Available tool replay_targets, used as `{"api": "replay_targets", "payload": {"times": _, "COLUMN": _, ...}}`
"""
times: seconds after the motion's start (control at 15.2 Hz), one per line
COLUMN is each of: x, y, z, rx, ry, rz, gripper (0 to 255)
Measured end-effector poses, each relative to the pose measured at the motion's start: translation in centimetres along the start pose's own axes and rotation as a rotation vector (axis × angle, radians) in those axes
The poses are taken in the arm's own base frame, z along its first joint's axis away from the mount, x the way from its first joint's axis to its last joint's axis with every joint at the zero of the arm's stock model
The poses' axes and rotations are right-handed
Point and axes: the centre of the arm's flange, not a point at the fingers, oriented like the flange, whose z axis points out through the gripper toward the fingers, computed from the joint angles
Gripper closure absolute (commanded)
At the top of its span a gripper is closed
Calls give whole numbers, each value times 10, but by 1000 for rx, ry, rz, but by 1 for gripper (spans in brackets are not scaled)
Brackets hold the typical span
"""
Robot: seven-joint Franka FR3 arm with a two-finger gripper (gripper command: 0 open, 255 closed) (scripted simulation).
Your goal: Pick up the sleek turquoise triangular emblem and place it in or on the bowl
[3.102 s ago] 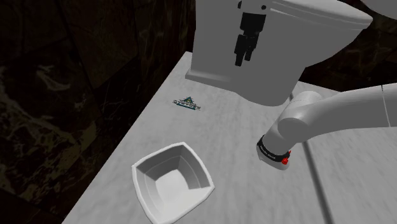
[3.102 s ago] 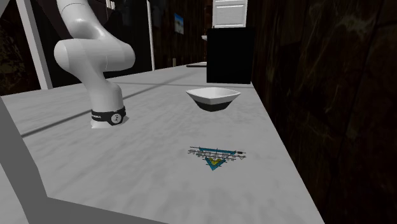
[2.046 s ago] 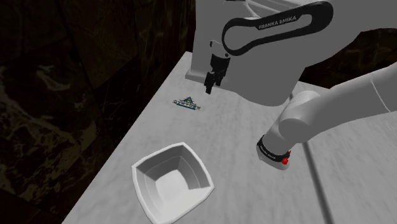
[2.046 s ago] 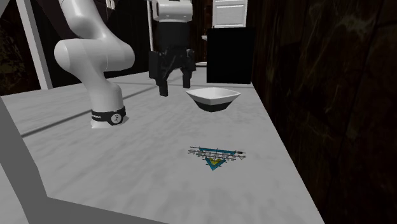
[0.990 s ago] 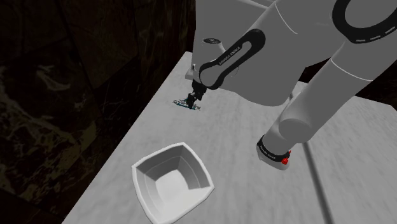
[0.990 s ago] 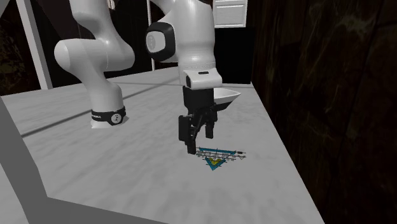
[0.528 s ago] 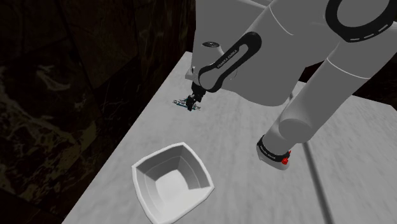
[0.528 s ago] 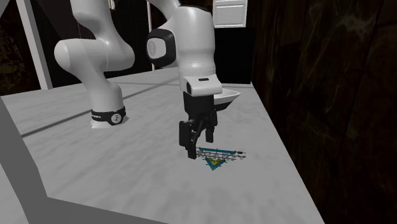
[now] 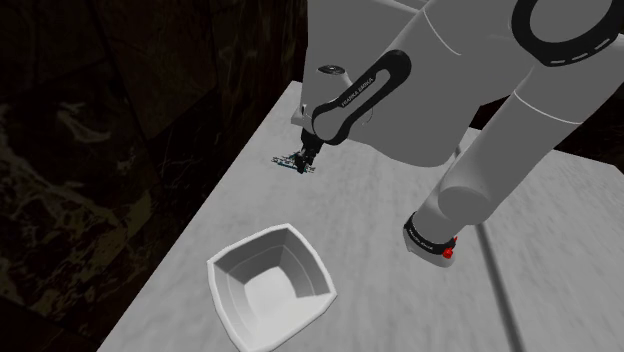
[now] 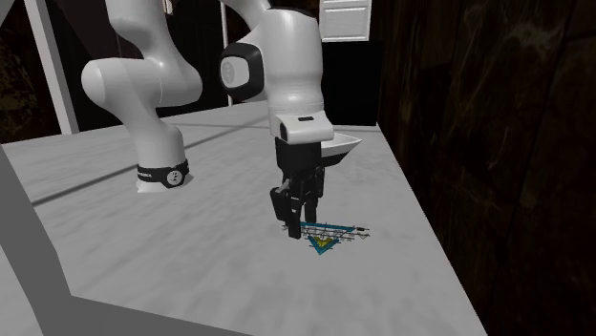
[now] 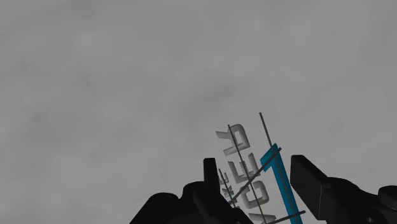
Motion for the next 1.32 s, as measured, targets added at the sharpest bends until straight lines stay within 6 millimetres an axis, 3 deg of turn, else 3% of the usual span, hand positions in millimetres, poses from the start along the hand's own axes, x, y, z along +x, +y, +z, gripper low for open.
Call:
{"api": "replay_targets", "payload": {"times": 0.33, "x": 0, "y": 0, "z": -2, "rx": 0, "ry": -1, "rz": 0, "gripper": 255}}
{"api": "replay_targets", "payload": {"times": 1.32, "x": 5, "y": -2, "z": -77, "rx": 0, "ry": -1, "rz": 0, "gripper": 255}}
